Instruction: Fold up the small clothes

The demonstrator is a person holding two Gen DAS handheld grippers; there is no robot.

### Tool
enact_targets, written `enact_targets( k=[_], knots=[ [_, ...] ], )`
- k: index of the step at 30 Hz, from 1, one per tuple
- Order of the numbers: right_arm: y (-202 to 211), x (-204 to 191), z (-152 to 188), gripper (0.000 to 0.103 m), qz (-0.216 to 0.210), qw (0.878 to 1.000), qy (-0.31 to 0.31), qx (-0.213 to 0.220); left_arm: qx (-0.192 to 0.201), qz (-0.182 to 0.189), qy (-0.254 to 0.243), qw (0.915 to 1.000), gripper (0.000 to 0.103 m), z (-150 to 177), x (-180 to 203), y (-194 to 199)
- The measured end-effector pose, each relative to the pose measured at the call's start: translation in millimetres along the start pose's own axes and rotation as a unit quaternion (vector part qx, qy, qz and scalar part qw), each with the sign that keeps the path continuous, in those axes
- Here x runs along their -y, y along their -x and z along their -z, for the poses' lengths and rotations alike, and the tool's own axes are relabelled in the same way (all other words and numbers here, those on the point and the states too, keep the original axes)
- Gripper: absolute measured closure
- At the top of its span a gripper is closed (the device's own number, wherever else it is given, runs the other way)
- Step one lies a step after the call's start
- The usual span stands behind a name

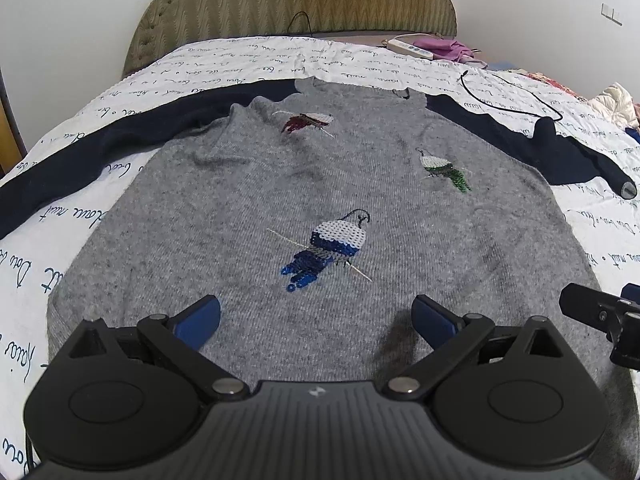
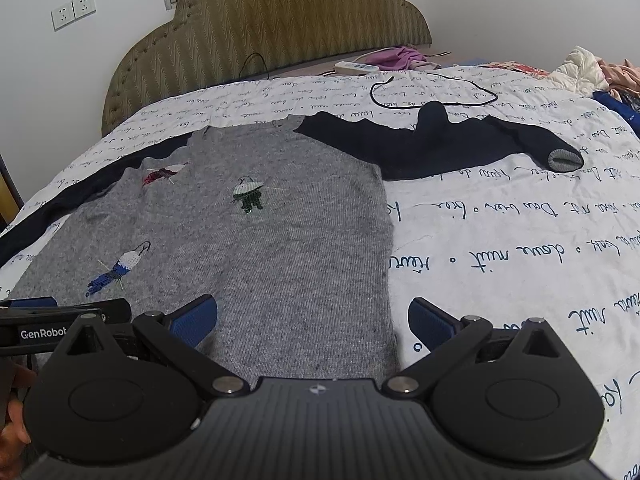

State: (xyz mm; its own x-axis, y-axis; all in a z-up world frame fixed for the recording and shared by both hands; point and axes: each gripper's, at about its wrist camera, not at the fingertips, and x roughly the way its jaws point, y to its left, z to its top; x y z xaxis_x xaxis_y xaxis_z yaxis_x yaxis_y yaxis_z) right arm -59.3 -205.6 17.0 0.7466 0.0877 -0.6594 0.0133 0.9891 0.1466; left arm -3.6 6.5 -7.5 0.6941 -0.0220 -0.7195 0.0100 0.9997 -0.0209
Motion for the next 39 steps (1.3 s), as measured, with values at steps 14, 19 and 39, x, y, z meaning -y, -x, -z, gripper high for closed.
enact_targets(
  k=[14, 19, 39],
  knots=[
    [-0.3, -0.2, 1.3, 0.000, -0.003, 1.000, 0.000, -0.002, -0.002, -0.010, -0.007, 0.9999, 0.001, 1.3, 2.4, -2.3],
    [-0.1, -0.6, 1.4, 0.000, -0.002, 1.000, -0.001, -0.002, -0.002, -0.011, -0.010, 0.9999, 0.001, 2.2, 3.1, -2.2],
    [-0.9, -1.5, 2.4, 0.000, -0.004, 1.000, -0.001, -0.003, -0.005, -0.013, -0.012, 0.9998, 0.001, 2.3, 2.8, -4.2]
  ],
)
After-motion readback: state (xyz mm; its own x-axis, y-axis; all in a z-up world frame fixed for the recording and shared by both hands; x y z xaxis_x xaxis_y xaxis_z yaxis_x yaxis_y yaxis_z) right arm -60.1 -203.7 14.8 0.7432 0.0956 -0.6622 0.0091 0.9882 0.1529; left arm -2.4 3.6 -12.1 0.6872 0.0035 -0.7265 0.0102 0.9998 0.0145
